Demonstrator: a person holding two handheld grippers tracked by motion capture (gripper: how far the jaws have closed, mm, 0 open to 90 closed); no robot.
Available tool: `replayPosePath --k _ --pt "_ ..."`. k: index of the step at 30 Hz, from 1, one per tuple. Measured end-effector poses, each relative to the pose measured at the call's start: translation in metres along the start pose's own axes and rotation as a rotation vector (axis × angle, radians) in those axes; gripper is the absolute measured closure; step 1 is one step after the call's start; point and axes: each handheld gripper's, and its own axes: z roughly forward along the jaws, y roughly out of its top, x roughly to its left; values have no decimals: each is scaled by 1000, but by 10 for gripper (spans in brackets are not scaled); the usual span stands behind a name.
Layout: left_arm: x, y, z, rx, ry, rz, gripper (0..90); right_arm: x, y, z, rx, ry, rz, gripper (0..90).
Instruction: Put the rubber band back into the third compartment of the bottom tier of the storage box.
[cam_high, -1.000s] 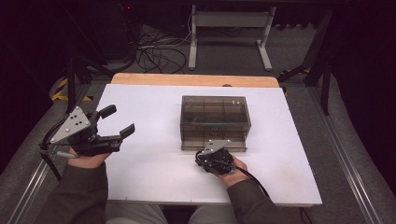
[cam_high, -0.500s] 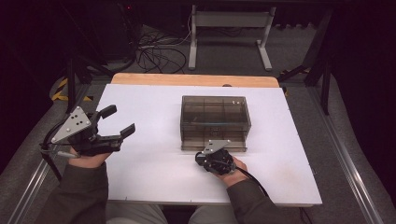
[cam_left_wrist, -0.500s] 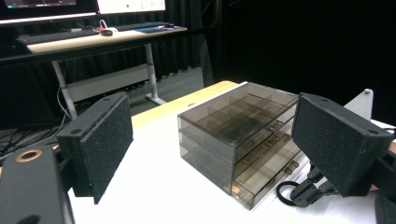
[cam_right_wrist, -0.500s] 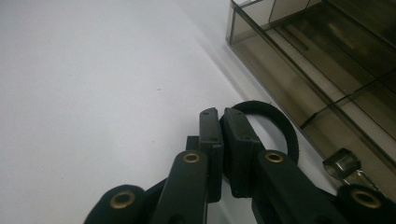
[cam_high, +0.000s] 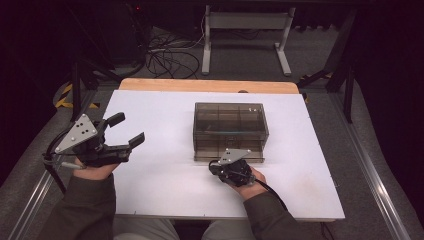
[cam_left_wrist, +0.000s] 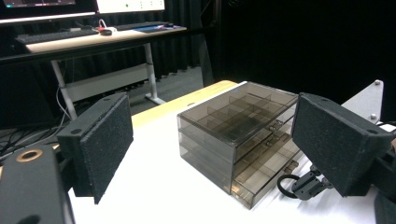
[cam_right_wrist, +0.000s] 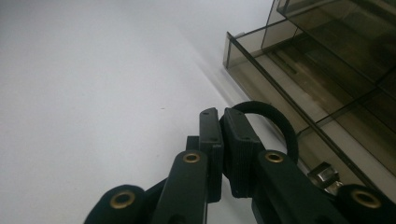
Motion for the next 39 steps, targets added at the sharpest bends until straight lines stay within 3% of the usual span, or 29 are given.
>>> replayPosePath --k 18,39 --pt "0 0 0 1 -4 1 138 -3 2 -11 -44 -35 -2 864" --pt "0 0 0 1 -6 1 138 -11 1 -22 -69 -75 28 863"
